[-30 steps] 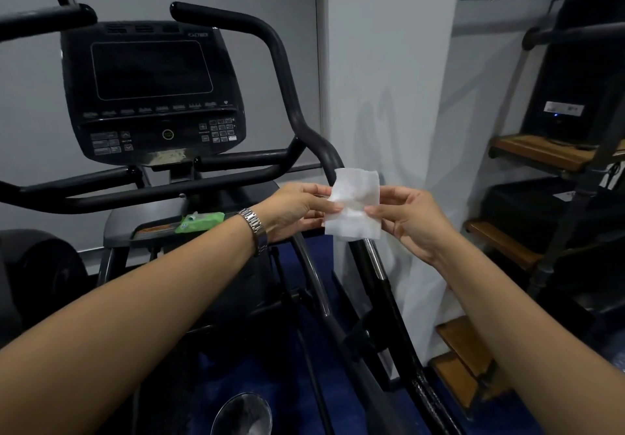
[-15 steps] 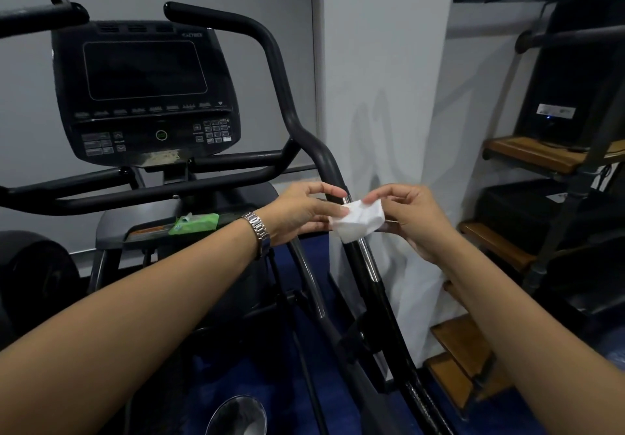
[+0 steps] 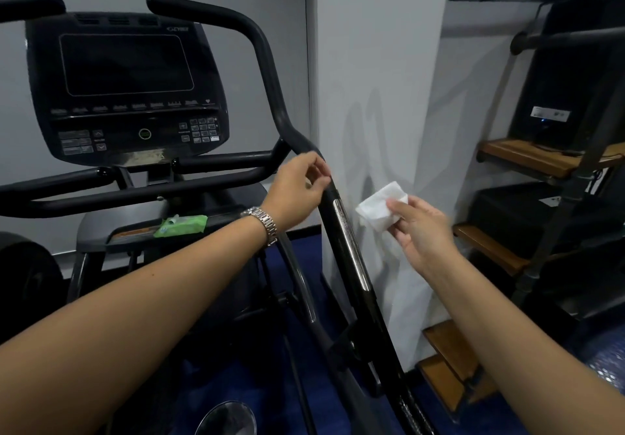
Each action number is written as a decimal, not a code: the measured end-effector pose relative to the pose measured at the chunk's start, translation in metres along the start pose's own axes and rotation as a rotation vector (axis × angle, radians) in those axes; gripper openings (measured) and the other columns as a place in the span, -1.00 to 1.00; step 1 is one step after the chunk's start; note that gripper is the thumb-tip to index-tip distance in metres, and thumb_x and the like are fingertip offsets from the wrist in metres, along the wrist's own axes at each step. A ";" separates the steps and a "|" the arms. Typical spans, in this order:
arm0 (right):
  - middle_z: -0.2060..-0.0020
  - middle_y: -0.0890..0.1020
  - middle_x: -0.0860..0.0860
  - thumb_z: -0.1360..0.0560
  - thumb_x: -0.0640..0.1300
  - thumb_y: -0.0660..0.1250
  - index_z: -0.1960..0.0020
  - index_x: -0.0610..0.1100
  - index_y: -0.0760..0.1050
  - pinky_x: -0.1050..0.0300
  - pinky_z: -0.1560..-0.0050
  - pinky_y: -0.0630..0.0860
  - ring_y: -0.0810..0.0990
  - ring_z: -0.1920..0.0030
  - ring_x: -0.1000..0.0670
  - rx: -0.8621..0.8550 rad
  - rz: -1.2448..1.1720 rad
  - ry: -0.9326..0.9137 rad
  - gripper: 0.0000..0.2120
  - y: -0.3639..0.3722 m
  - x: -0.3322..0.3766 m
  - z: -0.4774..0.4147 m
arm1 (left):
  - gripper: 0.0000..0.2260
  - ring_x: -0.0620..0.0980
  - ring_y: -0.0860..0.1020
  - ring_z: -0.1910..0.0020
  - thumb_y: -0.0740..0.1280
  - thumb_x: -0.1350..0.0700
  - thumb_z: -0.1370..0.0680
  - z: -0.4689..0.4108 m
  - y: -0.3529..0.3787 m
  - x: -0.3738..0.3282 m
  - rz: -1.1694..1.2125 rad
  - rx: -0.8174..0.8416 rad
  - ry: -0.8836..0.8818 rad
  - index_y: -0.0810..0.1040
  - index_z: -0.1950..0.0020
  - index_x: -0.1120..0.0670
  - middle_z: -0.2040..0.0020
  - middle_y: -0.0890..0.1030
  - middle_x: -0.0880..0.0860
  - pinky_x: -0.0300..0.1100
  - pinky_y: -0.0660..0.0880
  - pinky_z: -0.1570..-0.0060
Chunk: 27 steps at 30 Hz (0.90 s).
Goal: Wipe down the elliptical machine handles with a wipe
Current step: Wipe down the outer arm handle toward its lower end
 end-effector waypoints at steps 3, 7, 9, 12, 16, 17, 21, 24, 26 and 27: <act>0.18 0.67 -0.02 -0.46 -0.33 0.40 -0.02 -0.13 0.62 0.04 -0.03 0.60 0.64 0.13 0.01 -0.084 0.288 -0.303 -0.82 -0.007 0.023 -0.015 | -0.81 -0.06 0.47 -0.13 0.23 0.20 -0.55 -0.016 0.001 -0.001 -0.363 0.055 0.234 0.53 -0.14 0.08 -0.13 0.50 0.01 -0.11 0.47 -0.15; 0.03 0.69 0.07 -0.48 -0.27 0.40 -0.10 -0.01 0.62 0.22 -0.08 0.55 0.65 0.00 0.15 0.246 0.635 -0.615 -0.75 0.047 0.006 -0.002 | -0.67 0.03 0.20 -0.46 0.14 0.18 -0.60 -0.027 0.024 0.011 -0.612 0.195 0.296 0.42 -0.37 0.09 -0.43 0.33 0.07 -0.02 0.11 -0.43; -0.13 0.62 0.05 -0.50 -0.33 0.34 -0.15 -0.03 0.61 0.28 -0.23 0.46 0.57 -0.18 0.18 0.402 0.762 -0.631 -0.70 0.055 -0.022 0.009 | -0.64 0.02 0.06 -0.51 0.10 0.16 -0.62 -0.027 0.030 0.018 -0.613 0.248 0.271 0.35 -0.43 0.08 -0.50 0.21 0.05 0.02 0.03 -0.46; -0.15 0.59 0.08 -0.47 -0.45 0.27 -0.15 -0.13 0.60 0.32 -0.27 0.41 0.55 -0.20 0.21 0.454 0.771 -0.631 -0.63 0.035 -0.037 0.017 | -0.62 -0.02 -0.04 -0.52 0.08 0.18 -0.63 -0.025 0.033 0.023 -0.555 0.279 0.260 0.29 -0.46 0.08 -0.54 0.10 0.03 -0.08 0.00 -0.46; -0.16 0.59 0.15 -0.52 -0.36 0.25 -0.16 0.07 0.58 0.20 0.42 0.45 0.54 0.43 0.04 0.430 0.800 -0.641 -0.61 0.049 -0.022 0.003 | -0.61 -0.05 -0.03 -0.52 0.09 0.22 -0.62 -0.029 0.033 0.021 -0.515 0.282 0.247 0.31 -0.45 0.08 -0.53 0.11 0.01 -0.17 0.11 -0.41; -0.17 0.60 0.09 -0.52 -0.34 0.24 -0.18 0.04 0.59 0.18 0.47 0.40 0.48 0.48 0.05 0.426 0.823 -0.663 -0.62 0.058 -0.019 0.000 | -0.61 -0.05 -0.02 -0.52 0.09 0.23 -0.61 -0.029 0.032 0.021 -0.519 0.284 0.247 0.32 -0.45 0.08 -0.53 0.12 0.01 -0.16 0.14 -0.40; -0.15 0.62 0.04 -0.49 -0.30 0.20 -0.22 -0.06 0.57 0.09 0.09 0.63 0.69 0.05 -0.08 0.457 0.896 -0.740 -0.63 0.053 -0.028 0.007 | -0.59 -0.05 -0.03 -0.52 0.09 0.25 -0.60 -0.030 0.032 0.021 -0.552 0.314 0.259 0.31 -0.45 0.08 -0.53 0.12 0.01 -0.13 0.27 -0.33; -0.07 0.65 0.06 -0.47 -0.39 0.23 -0.21 -0.08 0.56 0.41 0.19 0.51 0.65 0.18 0.24 0.461 0.905 -0.707 -0.61 0.034 -0.029 0.007 | -0.59 -0.06 -0.04 -0.52 0.09 0.24 -0.60 -0.030 0.032 0.022 -0.558 0.311 0.255 0.30 -0.46 0.06 -0.53 0.11 -0.01 -0.13 0.27 -0.33; 0.09 0.69 0.10 -0.49 -0.37 0.23 -0.23 -0.05 0.56 0.40 0.43 0.35 0.44 0.51 0.19 0.411 0.919 -0.709 -0.61 0.042 -0.024 -0.002 | -0.58 -0.07 -0.04 -0.52 0.09 0.24 -0.60 -0.029 0.033 0.023 -0.545 0.296 0.241 0.30 -0.46 0.05 -0.54 0.10 -0.02 -0.13 0.23 -0.36; 0.15 0.69 0.12 -0.50 -0.34 0.23 -0.24 -0.05 0.55 0.40 0.45 0.32 0.39 0.54 0.15 0.387 0.934 -0.734 -0.62 0.051 -0.021 -0.006 | -0.58 -0.07 -0.04 -0.52 0.09 0.24 -0.60 -0.030 0.033 0.023 -0.543 0.288 0.238 0.30 -0.46 0.05 -0.54 0.10 -0.02 -0.13 0.22 -0.36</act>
Point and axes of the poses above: each hand's wrist, its own z-axis away from the middle knuckle, its own y-axis out of the palm, x = y × z, the point moved 8 cm from there along -z, towards the middle knuckle
